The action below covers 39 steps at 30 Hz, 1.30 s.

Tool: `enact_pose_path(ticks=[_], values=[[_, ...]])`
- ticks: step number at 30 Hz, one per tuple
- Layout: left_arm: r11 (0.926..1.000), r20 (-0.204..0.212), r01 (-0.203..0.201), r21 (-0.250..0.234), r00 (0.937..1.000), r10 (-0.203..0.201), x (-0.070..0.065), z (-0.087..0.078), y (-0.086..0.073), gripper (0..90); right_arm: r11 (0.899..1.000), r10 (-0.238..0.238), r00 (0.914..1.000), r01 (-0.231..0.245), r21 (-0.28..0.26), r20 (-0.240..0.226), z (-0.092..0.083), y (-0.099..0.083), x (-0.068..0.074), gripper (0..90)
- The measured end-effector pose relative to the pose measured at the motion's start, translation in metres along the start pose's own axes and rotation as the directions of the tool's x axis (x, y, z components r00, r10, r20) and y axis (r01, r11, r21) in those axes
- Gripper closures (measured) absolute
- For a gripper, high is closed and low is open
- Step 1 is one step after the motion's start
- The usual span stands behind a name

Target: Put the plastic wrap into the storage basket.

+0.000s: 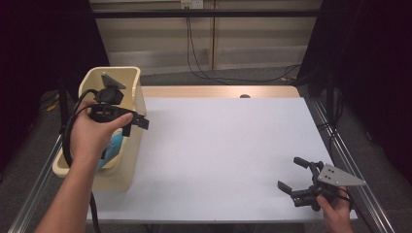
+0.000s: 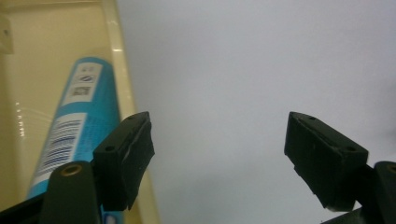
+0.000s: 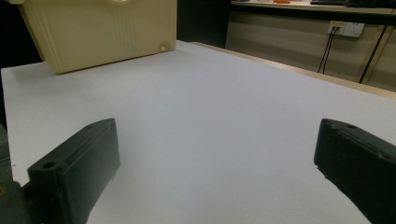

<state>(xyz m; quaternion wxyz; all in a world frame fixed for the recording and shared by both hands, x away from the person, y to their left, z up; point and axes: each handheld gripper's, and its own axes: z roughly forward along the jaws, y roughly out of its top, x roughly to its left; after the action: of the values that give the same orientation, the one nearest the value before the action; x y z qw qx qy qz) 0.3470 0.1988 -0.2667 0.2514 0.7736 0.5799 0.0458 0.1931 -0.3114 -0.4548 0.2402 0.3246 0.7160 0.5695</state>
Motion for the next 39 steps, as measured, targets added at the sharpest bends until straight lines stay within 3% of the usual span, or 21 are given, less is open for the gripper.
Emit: enact_pose_path(ticks=[6,19,28,35,37,39], values=[[0.9987,0.045,-0.042,0.028,0.9982,0.041,-0.017,0.013,-0.001,23.0,1.000,-0.005,1.0000,0.005,0.003,-0.003,0.000,0.000,0.001,0.0],[0.9909,0.080,-0.111,0.076,0.9913,0.105,-0.042,0.053,-0.011,20.9,1.000,-0.006,1.0000,0.006,0.000,0.000,-0.001,0.000,0.001,0.0],[0.9871,0.137,-0.145,0.067,0.9813,0.135,-0.054,0.095,-0.034,20.7,1.000,-0.008,1.0000,0.008,0.005,-0.001,-0.001,0.000,0.002,0.0],[0.9844,0.141,-0.159,0.074,0.9789,0.148,-0.056,0.125,-0.055,20.3,1.000,-0.009,1.0000,0.009,0.006,0.000,-0.002,-0.001,0.002,0.0],[0.9833,0.139,-0.171,0.061,0.9769,0.162,-0.054,0.131,-0.060,20.0,1.000,-0.009,1.0000,0.009,0.007,0.001,-0.002,-0.001,0.002,0.0],[0.9828,0.126,-0.184,0.005,0.9751,0.182,-0.054,0.135,-0.067,19.5,1.000,-0.010,0.9999,0.010,0.006,0.001,-0.002,-0.001,0.002,0.0]])
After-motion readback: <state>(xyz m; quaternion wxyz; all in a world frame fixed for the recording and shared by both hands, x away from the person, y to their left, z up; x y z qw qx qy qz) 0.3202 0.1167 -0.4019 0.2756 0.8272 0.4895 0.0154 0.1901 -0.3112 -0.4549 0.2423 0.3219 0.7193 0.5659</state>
